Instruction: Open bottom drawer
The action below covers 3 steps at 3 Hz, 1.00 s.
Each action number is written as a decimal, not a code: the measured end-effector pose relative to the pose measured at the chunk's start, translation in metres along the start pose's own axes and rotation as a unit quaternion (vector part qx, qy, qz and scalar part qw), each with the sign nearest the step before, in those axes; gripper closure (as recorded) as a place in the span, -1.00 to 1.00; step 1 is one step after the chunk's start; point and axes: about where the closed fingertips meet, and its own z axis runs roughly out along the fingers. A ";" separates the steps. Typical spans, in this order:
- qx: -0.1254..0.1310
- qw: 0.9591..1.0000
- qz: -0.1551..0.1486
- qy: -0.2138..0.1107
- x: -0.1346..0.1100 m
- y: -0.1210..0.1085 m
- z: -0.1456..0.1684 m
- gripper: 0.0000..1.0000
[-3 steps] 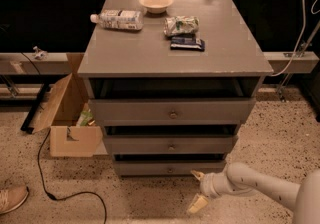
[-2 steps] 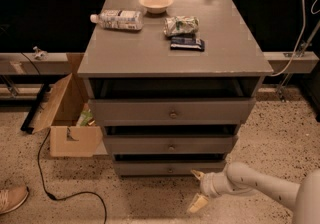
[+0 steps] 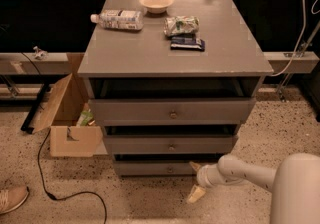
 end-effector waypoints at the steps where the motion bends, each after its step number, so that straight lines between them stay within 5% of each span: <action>1: 0.025 0.999 -0.020 0.026 0.008 -0.025 0.010 -1.00; 3: 0.049 0.998 -0.030 0.023 0.023 -0.065 0.032 -1.00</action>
Offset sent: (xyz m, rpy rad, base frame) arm 0.0822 -0.0180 -0.0261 -0.0985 -0.1587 -0.0155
